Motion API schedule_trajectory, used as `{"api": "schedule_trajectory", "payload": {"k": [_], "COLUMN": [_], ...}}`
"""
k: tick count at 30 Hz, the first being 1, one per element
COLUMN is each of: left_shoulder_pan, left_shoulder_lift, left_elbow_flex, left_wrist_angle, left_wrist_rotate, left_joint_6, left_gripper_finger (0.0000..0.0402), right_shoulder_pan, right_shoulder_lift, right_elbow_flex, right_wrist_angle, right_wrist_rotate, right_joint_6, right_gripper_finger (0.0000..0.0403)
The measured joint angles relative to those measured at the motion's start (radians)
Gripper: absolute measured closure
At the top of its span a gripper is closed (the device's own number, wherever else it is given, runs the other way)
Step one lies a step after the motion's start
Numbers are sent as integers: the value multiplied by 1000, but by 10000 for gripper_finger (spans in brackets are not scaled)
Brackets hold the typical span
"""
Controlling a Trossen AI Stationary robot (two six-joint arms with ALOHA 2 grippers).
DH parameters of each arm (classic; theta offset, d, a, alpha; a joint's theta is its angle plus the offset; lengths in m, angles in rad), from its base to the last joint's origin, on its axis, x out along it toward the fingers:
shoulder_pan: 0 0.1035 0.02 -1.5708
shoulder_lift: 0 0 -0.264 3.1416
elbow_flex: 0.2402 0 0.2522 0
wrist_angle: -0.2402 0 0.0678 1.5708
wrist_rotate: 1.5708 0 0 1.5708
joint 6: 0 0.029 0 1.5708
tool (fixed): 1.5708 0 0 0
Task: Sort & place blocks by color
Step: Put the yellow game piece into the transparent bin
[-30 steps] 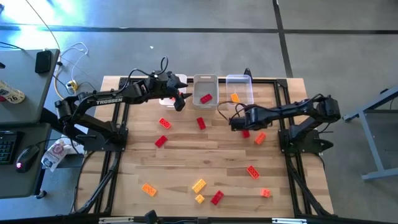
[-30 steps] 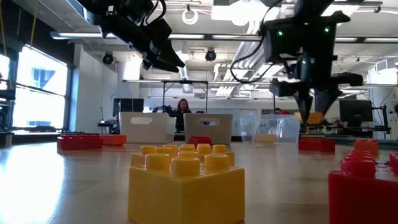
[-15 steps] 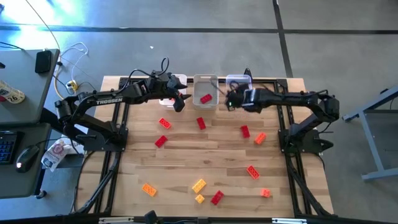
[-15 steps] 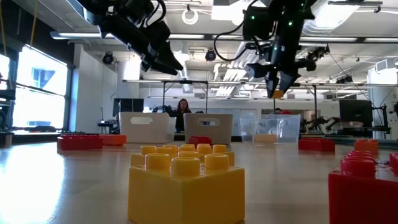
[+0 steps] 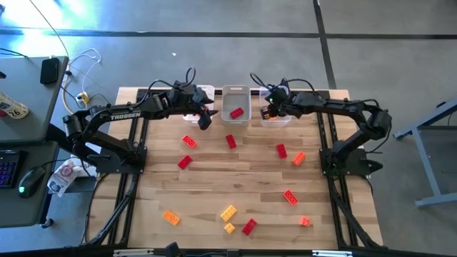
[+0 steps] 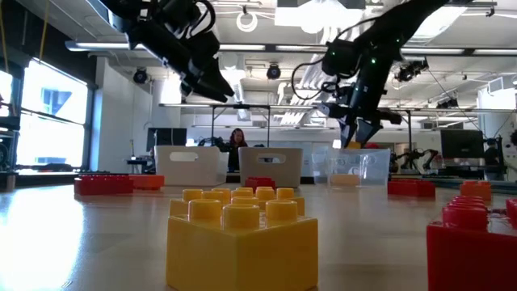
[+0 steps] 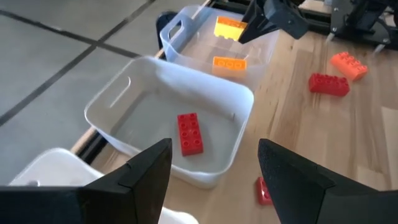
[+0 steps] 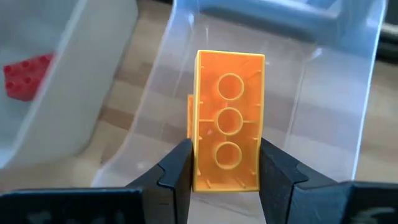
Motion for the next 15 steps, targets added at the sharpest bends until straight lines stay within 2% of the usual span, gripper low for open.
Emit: {"api": "schedule_trajectory", "payload": {"k": [9, 15], "left_shoulder_pan": [0, -14], "left_shoulder_lift": [0, 0], "left_elbow_flex": [0, 0], "left_wrist_angle": [-123, -219], "left_wrist_rotate": [0, 0], "left_joint_6": [-36, -80], "left_gripper_finger": [174, 174], "right_shoulder_pan": [-14, -14], "right_shoulder_lift": [1, 1], "right_elbow_flex": [-41, -40], "right_wrist_angle": [6, 14], "right_wrist_rotate": [-23, -19], "right_joint_6": [-1, -1], "right_gripper_finger": [285, 215]}}
